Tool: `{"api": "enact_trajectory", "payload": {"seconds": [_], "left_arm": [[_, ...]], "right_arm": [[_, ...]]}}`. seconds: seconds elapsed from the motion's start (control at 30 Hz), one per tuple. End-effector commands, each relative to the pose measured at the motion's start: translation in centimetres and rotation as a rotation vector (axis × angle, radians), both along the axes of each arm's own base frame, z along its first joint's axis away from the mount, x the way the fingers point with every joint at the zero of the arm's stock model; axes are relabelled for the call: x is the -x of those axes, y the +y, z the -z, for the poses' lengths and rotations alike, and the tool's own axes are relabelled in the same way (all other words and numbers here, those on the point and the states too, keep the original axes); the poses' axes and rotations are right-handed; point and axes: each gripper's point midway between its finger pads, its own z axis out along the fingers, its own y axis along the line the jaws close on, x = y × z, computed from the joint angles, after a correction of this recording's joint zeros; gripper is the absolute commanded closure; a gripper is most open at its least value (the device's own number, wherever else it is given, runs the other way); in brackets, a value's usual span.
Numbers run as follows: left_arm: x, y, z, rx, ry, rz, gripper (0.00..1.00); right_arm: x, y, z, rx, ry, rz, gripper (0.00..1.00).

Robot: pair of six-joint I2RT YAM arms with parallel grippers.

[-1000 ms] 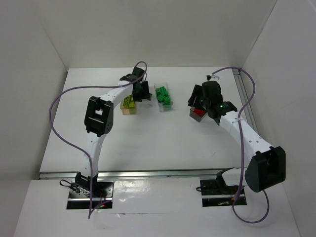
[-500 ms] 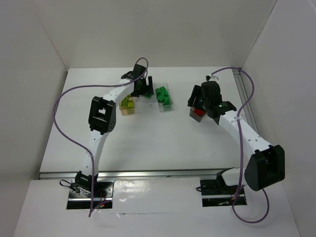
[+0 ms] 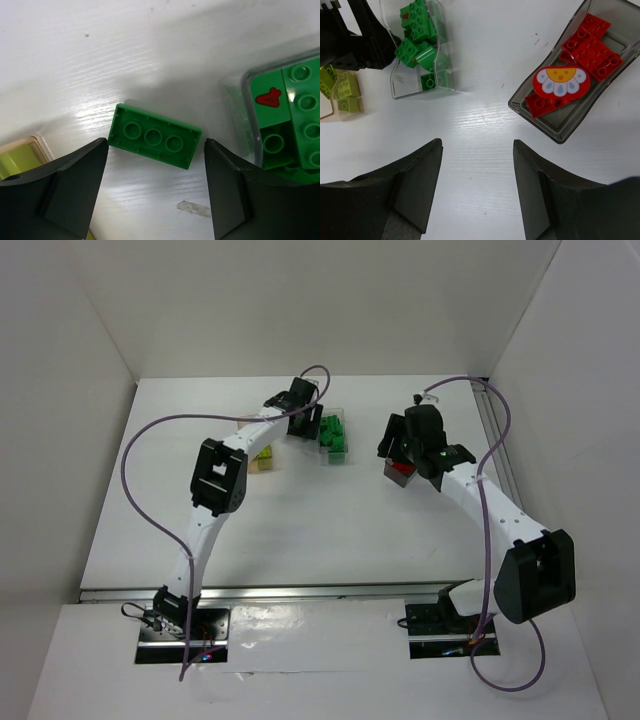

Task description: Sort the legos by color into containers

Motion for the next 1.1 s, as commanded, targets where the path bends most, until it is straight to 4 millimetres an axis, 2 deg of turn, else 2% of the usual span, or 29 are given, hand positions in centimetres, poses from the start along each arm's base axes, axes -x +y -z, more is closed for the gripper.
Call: {"api": "enact_trajectory", "payload": {"seconds": [0.0,0.13,0.17,0.23,0.3,0.33,0.37,0.47,0.5,0.57,0.6,0.63,0.77,0.87,0.93,0.97,1.0,1.03,1.07], "left_arm": [[0.8,0.5,3.6,-0.110,0.043,0.034,0.15],[0.5,0.2,2.8,-0.096,0.030,0.039,0.27],[0.7,0.5,3.1,-0.109,0.036,0.032,0.29],[0.6,0.8,1.8,-0.113,0.012,0.010,0.35],[1.0,1.3,1.2,-0.120,0.010,-0.008,0.37],[0.9,1.8,0.5,-0.133,-0.007,-0.036,0.41],[1.0,2.1,-1.0,-0.134,-0.028,-0.045,0.42],[1.2,2.3,-3.4,-0.114,-0.061,-0.071,0.45],[1.3,2.3,-5.0,-0.102,-0.083,-0.072,0.45],[1.9,2.3,-6.6,-0.074,-0.092,-0.080,0.45],[1.9,2.3,-6.6,-0.074,-0.092,-0.080,0.45],[2.1,2.1,-7.8,-0.050,-0.099,-0.081,0.45],[3.0,0.0,-9.6,0.079,-0.086,-0.033,0.45],[3.5,-1.2,-9.5,0.115,-0.071,-0.010,0.46],[3.5,-3.3,-10.2,0.154,-0.088,0.009,0.46],[3.3,-3.7,-9.5,0.157,-0.077,0.016,0.46],[3.5,-4.7,-10.2,0.181,-0.085,0.028,0.46],[2.6,-5.2,-10.1,0.189,-0.101,0.029,0.46],[2.6,-6.1,-10.0,0.205,-0.099,0.039,0.46]], "right_arm": [[-0.8,0.6,-1.7,-0.018,-0.045,-0.008,0.34],[-0.7,1.0,-1.7,-0.018,-0.045,-0.017,0.33],[-0.7,1.0,-1.7,-0.018,-0.045,-0.017,0.33],[-0.7,1.0,-1.3,-0.015,-0.036,-0.017,0.33],[-0.9,1.0,-1.7,-0.018,-0.045,-0.017,0.33],[-0.9,1.0,-1.7,-0.018,-0.045,-0.017,0.33],[-0.9,1.0,-1.7,-0.018,-0.045,-0.017,0.33],[-0.8,1.4,-1.7,-0.018,-0.045,-0.026,0.33],[-0.8,1.4,-1.7,-0.018,-0.045,-0.026,0.33],[-0.8,1.4,-1.7,-0.018,-0.045,-0.026,0.33],[-0.8,1.4,-1.7,-0.018,-0.045,-0.026,0.33],[-0.8,1.4,-1.7,-0.018,-0.045,-0.026,0.33],[-0.8,1.4,-1.7,-0.025,-0.043,-0.021,0.33],[-0.8,1.3,-1.7,-0.020,-0.045,-0.013,0.33],[-0.8,1.3,-1.7,-0.020,-0.045,-0.013,0.33],[-0.8,1.3,-1.7,-0.020,-0.045,-0.013,0.33],[-0.8,1.3,-1.7,-0.020,-0.045,-0.013,0.33],[-0.8,1.3,-1.7,-0.020,-0.045,-0.013,0.33],[-0.7,1.1,-1.6,-0.012,-0.038,-0.006,0.33]]}}
